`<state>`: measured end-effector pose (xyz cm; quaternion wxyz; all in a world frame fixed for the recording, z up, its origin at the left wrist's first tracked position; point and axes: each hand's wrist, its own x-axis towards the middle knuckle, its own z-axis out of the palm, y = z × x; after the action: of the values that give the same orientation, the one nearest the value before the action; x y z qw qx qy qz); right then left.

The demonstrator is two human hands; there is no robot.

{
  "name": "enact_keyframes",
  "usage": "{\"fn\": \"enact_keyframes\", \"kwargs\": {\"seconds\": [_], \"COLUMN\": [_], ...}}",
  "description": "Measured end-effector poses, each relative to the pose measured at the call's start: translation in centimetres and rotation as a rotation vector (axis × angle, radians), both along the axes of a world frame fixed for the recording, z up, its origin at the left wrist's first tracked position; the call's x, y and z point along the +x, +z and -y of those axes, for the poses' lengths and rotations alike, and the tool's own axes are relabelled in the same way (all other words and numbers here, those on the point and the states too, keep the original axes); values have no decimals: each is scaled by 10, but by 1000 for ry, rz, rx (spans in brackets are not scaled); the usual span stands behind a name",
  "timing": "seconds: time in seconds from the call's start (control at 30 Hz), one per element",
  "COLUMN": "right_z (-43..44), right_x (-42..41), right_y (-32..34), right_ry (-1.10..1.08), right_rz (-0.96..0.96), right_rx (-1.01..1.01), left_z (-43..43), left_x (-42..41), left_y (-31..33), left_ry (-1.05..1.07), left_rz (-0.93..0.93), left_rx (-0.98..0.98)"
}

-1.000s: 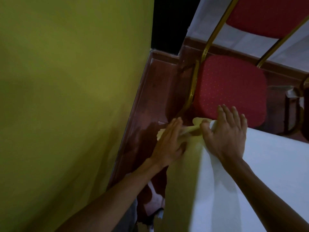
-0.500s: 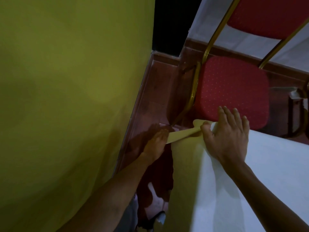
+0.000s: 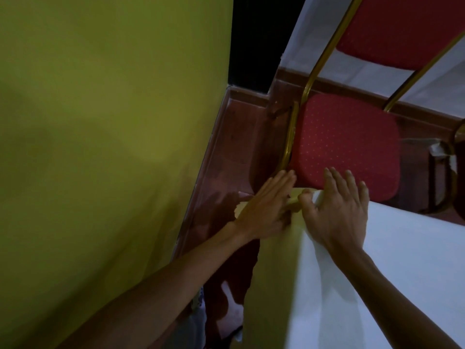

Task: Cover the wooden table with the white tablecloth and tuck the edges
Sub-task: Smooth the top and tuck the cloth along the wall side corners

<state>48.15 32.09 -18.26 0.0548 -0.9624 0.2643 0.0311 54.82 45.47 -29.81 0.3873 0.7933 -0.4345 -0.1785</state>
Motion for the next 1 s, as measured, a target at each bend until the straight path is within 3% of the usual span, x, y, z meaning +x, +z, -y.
{"fn": "enact_keyframes", "kwargs": {"seconds": [0.17,0.33,0.4,0.7,0.77,0.87,1.0], "right_z": [1,0,1,1,0,-1,-2], "right_x": [0,0,0,-1,0,0,-1], "right_y": [0,0,0,-1,0,1,2], "right_ry": [-3,-2,-4,-15,-19,-22,-24], "right_rz": [-4,-16,-13,-14,-15,-23,-26], "right_rx": [-9,-7,0,1,5,7,5], "left_z": [37,35,20,-82,-90,-71,-9], "left_x": [11,23,27,9,11,15,22], "left_y": [-15,-69,-91,-117,-105,-68,-9], "left_ry": [-114,-294,-277,-106,-108,-77,-91], "left_rz": [69,228,250,24,10,4,6], "left_rx": [-3,373,542,1053,879,324,23]}}
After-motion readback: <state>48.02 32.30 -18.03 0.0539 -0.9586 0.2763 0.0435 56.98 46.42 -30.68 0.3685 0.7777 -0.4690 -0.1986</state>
